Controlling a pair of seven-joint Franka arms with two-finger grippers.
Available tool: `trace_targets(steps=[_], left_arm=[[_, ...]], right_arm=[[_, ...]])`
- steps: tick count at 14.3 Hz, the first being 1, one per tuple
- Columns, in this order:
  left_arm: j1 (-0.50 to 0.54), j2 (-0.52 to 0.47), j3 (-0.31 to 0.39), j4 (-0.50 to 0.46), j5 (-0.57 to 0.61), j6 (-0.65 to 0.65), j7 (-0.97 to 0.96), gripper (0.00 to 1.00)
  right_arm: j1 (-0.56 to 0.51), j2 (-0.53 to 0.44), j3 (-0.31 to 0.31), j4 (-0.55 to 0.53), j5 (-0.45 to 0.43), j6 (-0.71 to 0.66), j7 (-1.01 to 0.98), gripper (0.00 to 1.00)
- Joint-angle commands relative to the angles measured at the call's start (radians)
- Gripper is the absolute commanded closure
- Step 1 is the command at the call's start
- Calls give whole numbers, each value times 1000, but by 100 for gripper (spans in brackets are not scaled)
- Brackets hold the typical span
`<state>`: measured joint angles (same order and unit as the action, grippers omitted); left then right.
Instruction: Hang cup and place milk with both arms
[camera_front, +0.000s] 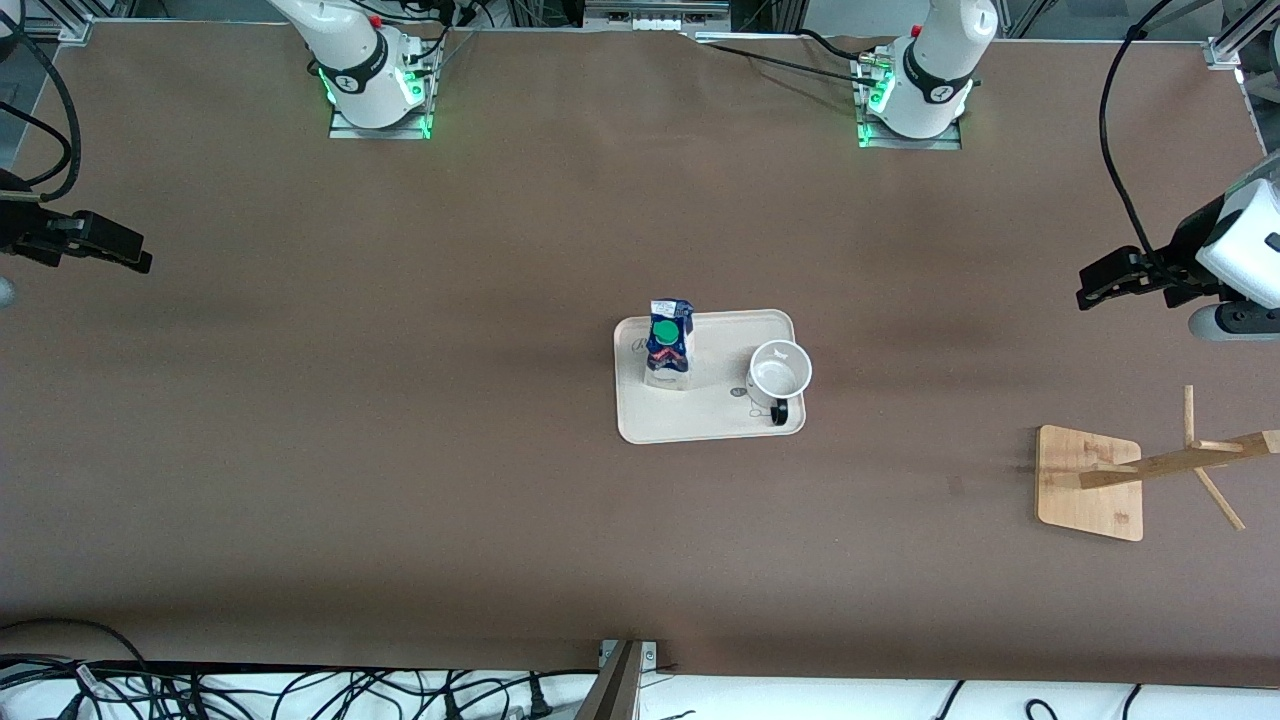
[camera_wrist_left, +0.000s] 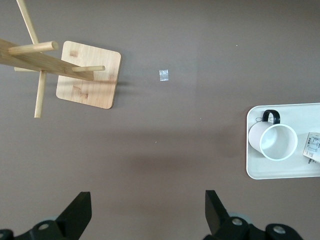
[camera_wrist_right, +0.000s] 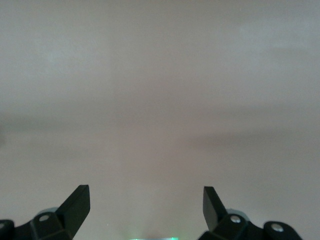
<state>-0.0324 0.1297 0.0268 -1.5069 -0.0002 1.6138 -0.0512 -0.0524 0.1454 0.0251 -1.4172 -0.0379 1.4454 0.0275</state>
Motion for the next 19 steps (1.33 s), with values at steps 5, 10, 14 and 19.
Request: trace_targets(steps=[5,10,14,19], left_arm=[[-1,11,1,22,14,-5,4,0],[-1,11,1,22,14,-3,4,0],[-1,11,1,22,14,-5,4,0],[-1,11,1,22,14,-3,4,0]], right_arm=[[14,69,15,12,151,3,0,0],[109,175,13,14,308,160,80,0],[187,207,15,11,415,285,259,0],[340,240,13,0,411,443,510,0]])
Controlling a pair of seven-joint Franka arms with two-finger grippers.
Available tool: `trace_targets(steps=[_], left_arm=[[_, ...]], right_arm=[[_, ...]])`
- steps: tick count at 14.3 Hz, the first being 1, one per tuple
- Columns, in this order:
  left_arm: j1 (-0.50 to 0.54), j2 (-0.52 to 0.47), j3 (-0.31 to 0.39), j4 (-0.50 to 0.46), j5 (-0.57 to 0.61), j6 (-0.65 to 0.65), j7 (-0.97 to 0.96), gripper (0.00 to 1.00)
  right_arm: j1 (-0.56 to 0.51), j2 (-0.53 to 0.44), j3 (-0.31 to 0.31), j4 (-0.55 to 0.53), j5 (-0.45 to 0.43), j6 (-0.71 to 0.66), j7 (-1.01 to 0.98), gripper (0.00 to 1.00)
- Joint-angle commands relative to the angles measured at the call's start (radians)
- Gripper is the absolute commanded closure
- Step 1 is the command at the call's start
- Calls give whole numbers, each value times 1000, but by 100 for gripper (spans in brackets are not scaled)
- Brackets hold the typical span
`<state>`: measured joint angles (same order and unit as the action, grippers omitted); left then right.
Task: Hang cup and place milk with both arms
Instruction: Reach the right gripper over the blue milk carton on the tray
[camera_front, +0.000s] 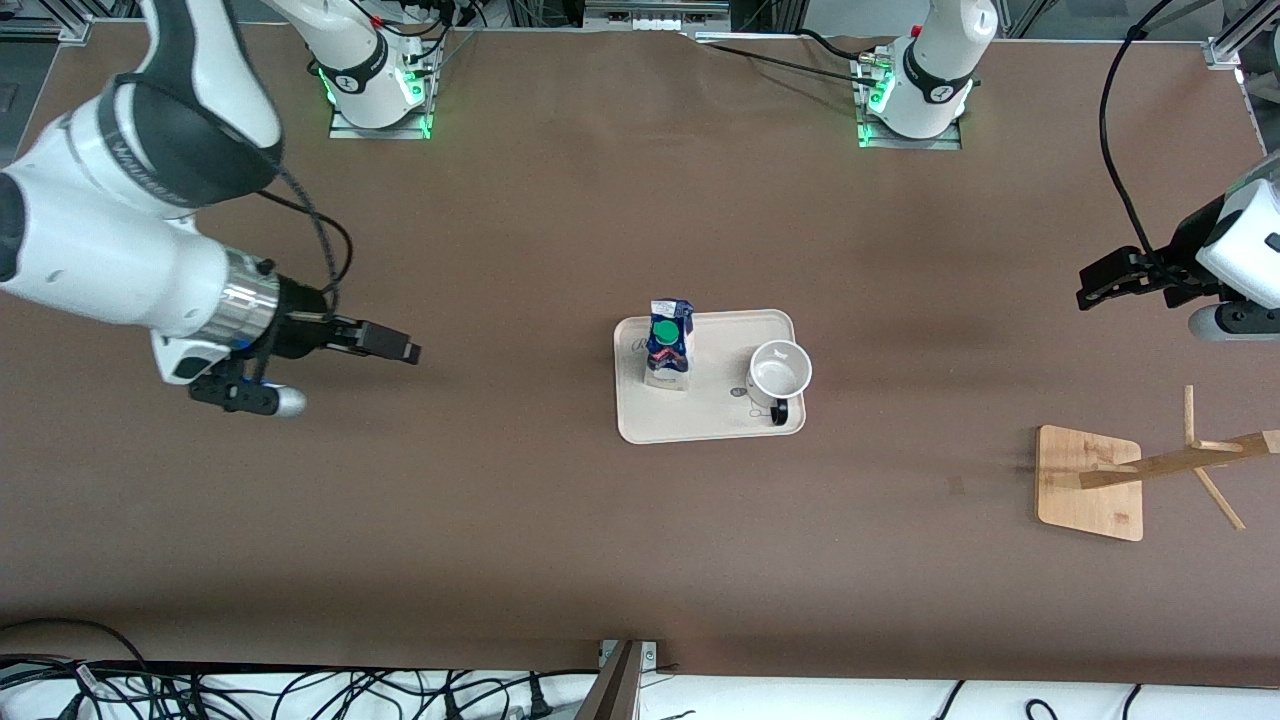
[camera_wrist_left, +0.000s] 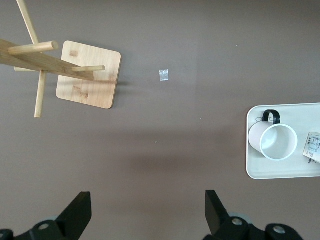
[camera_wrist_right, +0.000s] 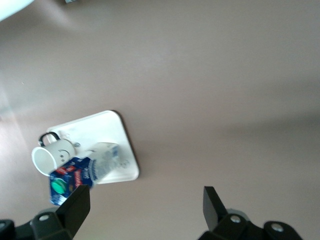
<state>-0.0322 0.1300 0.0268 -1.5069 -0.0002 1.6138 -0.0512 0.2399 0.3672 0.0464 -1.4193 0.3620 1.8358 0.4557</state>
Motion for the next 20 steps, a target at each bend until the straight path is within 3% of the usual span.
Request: trace_targets(steps=[1,5,13,20], left_arm=[[-2,11,1,22,14,-3,4,0],[-2,11,1,22,14,-5,4,0],[-2,11,1,22,14,-3,4,0],[-2,11,1,22,14,-3,4,0]], right_arm=[[79,25,-8,0,5,86,125,0],[182,62,-11,0,-6,215,273,0],[346,130,-11,-1,-219,303,492,0],[427,179,-11,0,-229,388,661,0]])
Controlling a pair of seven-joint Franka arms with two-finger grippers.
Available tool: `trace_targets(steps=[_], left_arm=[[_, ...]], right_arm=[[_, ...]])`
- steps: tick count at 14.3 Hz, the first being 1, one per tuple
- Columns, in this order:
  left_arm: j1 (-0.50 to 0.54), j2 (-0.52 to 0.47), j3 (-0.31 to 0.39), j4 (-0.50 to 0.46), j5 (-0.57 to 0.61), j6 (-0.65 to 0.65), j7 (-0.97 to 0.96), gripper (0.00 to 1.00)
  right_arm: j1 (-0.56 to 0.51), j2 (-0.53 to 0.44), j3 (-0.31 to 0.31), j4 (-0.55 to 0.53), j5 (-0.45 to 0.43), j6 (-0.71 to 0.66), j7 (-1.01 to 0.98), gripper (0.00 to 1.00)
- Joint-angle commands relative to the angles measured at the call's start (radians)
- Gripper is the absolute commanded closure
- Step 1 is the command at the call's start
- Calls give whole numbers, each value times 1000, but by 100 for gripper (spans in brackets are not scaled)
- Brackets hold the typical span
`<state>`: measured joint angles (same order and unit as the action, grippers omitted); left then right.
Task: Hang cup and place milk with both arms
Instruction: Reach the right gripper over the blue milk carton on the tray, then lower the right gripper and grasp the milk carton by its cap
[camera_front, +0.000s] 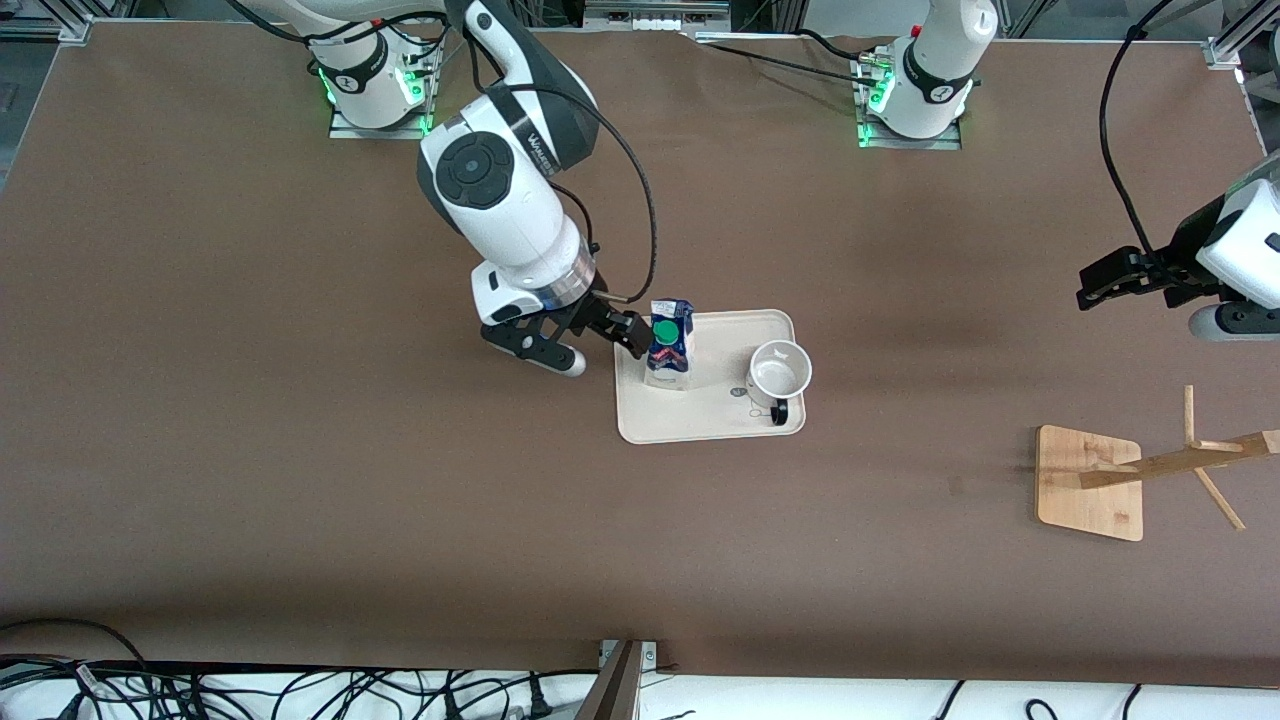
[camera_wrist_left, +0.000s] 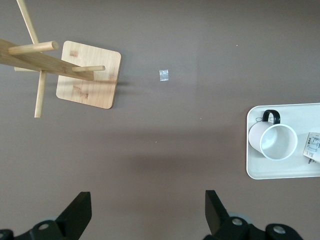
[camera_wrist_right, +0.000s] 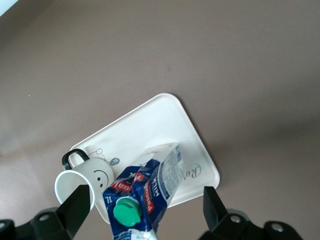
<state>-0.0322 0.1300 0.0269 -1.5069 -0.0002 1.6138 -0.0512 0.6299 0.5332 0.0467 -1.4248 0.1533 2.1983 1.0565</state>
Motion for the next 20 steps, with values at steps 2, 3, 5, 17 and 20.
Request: trace_targets(steps=[2,3,5,17,20], left_arm=[[-2,11,1,22,14,-3,4,0],[-2,11,1,22,14,-3,4,0],[-2,11,1,22,14,-3,4,0],[-2,11,1,22,14,-5,2,0],[-2,11,1,22,14,-5,2,0]], right_arm=[[72,36,-13,7,-24,53,114,0],[83,44,-13,7,-26,69,125,0],[94,54,-13,7,-28,72,125,0],[136,100,-13,9,-95,72,109,0],[136,116,-13,12,-95,99,103,0]])
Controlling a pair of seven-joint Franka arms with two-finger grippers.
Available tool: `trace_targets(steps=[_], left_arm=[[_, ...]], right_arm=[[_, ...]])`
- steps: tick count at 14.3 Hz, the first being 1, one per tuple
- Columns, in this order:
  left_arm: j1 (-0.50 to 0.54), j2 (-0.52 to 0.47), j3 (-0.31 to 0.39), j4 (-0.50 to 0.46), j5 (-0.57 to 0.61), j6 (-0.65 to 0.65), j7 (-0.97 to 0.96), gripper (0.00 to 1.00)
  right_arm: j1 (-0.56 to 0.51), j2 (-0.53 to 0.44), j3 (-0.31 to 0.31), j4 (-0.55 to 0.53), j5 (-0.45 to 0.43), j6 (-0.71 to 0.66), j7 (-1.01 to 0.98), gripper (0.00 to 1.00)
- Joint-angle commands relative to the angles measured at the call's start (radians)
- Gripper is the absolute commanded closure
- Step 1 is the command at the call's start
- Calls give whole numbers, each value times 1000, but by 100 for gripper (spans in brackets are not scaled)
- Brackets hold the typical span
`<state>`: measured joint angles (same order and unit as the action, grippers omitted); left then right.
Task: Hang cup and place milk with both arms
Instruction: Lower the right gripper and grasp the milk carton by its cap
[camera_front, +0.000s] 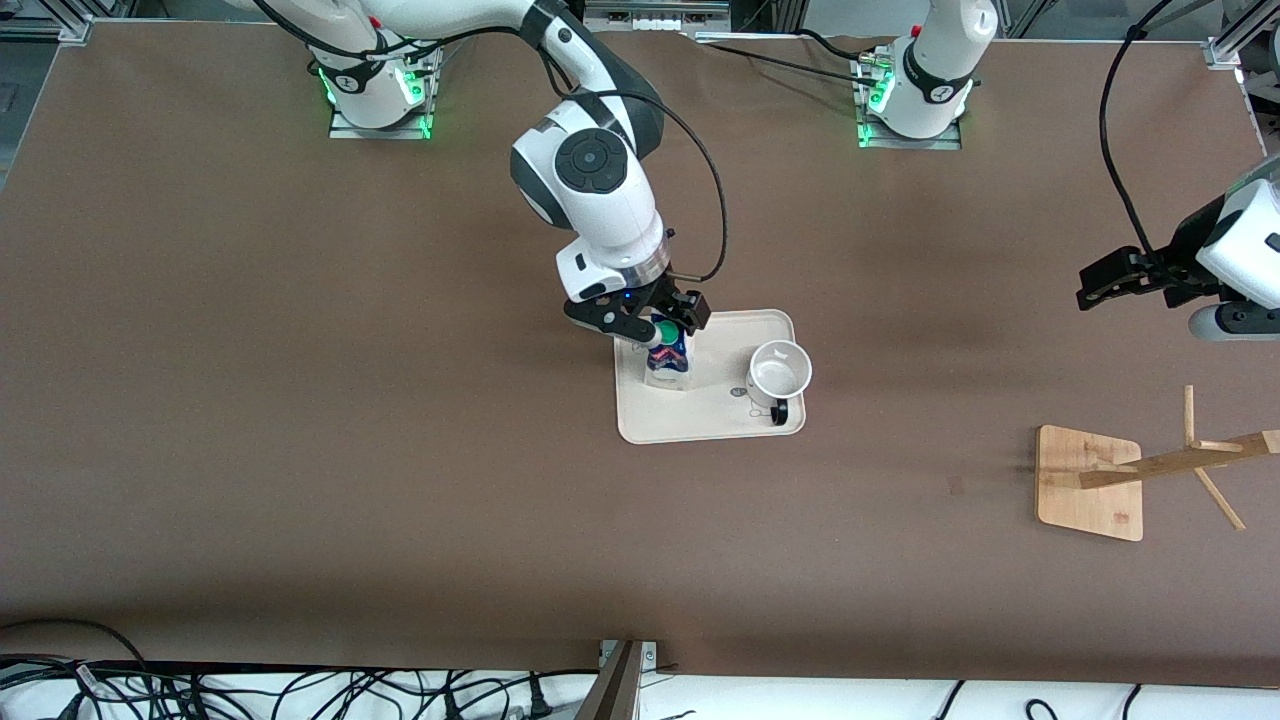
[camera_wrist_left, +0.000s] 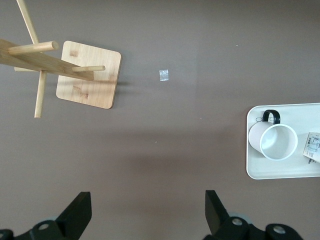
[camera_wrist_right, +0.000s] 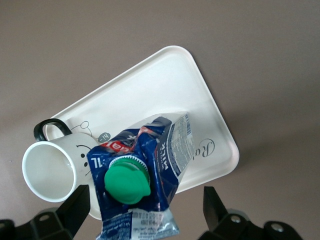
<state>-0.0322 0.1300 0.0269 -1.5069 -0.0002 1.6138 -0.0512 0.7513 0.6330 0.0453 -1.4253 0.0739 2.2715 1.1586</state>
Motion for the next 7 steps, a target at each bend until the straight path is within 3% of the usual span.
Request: trace_targets(steps=[1,7], left_arm=[[-3,11,1,22,14,-5,2,0],[-3,11,1,22,14,-5,2,0]], right_arm=[[14,25,-12,13,-16,39,-5,0],[0,56,-13,13,-14,62,-138,0]])
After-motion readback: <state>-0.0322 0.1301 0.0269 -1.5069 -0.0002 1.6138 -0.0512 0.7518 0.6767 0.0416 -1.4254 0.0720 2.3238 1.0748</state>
